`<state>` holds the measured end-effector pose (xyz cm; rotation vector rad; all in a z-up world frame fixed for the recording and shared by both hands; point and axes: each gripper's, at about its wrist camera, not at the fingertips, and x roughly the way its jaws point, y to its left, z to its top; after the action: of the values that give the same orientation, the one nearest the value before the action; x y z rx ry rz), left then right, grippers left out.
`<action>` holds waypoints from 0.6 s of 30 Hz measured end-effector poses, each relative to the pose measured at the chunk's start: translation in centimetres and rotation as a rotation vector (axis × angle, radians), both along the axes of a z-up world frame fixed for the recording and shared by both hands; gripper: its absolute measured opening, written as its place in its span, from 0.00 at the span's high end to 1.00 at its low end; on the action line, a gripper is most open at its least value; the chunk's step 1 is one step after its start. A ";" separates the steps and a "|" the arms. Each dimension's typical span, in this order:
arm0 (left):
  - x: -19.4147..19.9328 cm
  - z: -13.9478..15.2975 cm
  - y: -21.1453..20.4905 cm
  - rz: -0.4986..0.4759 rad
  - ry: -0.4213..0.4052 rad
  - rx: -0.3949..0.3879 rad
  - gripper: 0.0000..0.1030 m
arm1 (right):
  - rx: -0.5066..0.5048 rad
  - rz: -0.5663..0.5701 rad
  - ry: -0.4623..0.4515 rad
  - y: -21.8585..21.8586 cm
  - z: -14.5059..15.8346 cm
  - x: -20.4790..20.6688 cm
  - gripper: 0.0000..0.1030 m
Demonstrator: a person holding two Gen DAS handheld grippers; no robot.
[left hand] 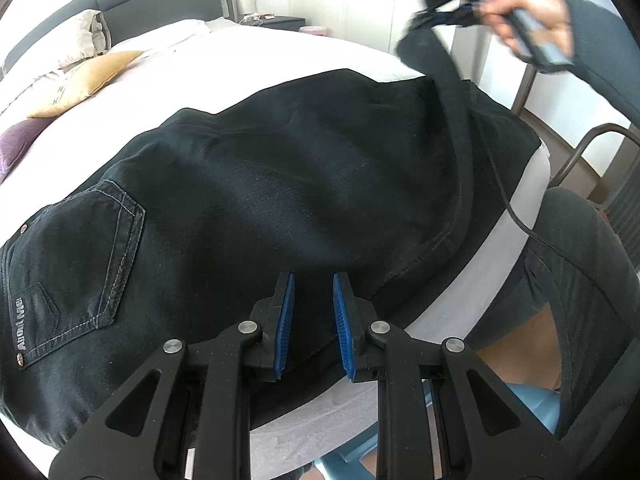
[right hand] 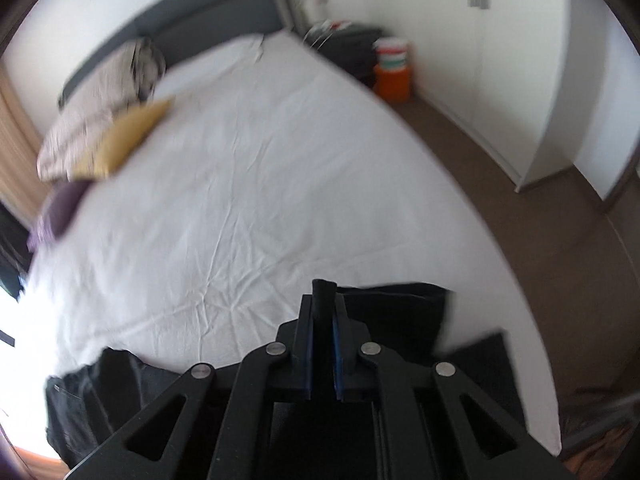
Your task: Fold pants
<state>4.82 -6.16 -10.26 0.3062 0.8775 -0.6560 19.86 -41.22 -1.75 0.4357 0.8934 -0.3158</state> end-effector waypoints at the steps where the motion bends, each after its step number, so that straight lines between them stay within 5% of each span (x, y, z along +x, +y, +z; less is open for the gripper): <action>1: 0.0 0.0 -0.1 0.001 0.001 0.004 0.81 | 0.024 -0.030 -0.037 -1.1 0.3 -2.0 0.92; 10: 0.0 0.2 -1.9 0.014 -0.005 0.062 0.81 | 0.213 -0.296 -0.082 -5.9 -5.0 -16.0 0.92; 18: -0.3 0.2 -3.9 0.036 -0.028 0.133 0.81 | 0.321 -0.366 -0.043 -6.6 -8.8 -19.5 0.92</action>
<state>4.48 -10.06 -10.05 0.4172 0.8998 -0.5598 0.37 -47.81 -10.60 0.9048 0.8226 -0.4977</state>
